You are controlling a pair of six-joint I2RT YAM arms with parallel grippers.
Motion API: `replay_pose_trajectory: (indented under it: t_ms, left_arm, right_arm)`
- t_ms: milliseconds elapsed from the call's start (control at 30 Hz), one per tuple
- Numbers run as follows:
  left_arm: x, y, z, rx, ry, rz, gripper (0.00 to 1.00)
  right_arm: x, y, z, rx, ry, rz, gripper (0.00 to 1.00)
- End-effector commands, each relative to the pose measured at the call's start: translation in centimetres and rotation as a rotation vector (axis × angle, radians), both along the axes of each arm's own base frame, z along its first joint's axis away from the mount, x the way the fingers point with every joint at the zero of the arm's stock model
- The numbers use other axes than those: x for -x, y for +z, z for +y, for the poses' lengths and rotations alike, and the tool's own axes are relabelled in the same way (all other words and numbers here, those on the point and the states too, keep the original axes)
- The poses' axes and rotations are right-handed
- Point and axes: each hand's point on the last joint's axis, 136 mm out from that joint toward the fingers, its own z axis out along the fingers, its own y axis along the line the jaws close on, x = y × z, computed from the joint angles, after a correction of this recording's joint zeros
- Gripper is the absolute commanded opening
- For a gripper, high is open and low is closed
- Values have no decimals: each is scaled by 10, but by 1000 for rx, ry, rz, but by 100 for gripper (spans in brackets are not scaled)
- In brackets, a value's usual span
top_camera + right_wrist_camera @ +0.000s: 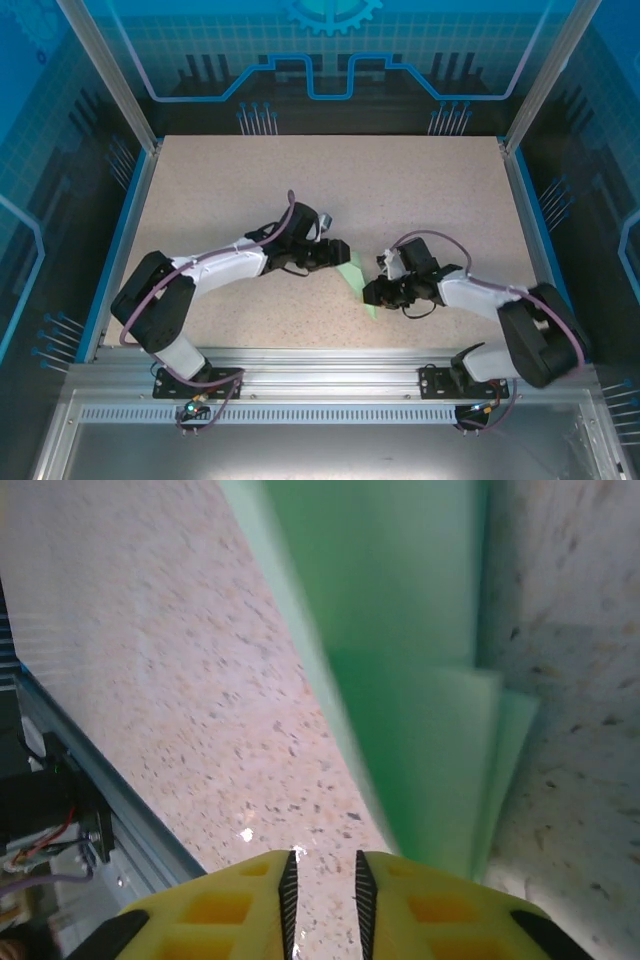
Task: Fold a paper plane with a square sheet of paper (pick it up from the middle)
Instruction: Move a paper plane to the center of the table.
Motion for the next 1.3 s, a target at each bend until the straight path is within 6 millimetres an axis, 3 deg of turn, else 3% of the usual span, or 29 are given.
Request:
replay_pose_trajectory:
  t_ms: [0, 200, 400, 500, 700, 833, 1067, 1267]
  left_arm:
    - [2, -8, 8, -35, 105, 40, 61]
    - [10, -14, -6, -60, 127, 85, 70]
    - [26, -33, -5, -168, 166, 152, 70]
    - [32, -44, -6, -182, 167, 174, 66]
    - [35, -49, 0, -188, 181, 173, 40]
    - [41, -53, 7, -199, 177, 169, 28]
    - [50, -64, 16, -215, 167, 180, 19]
    - [52, -67, 18, -222, 163, 178, 17]
  right_arm:
    - [-2, 16, -19, 86, -36, -68, 28]
    - [-12, 26, -53, 125, -164, -131, 37]
    - [-17, 32, -41, 41, -122, -141, 45]
    - [-20, 30, -37, 37, -102, -130, 46]
    - [-22, 20, -25, 47, -45, -106, 49]
    - [-24, 8, -21, 76, -28, -75, 53]
    - [-29, 3, -9, 100, 22, -77, 57]
    - [-31, 1, 1, 115, 75, -79, 57]
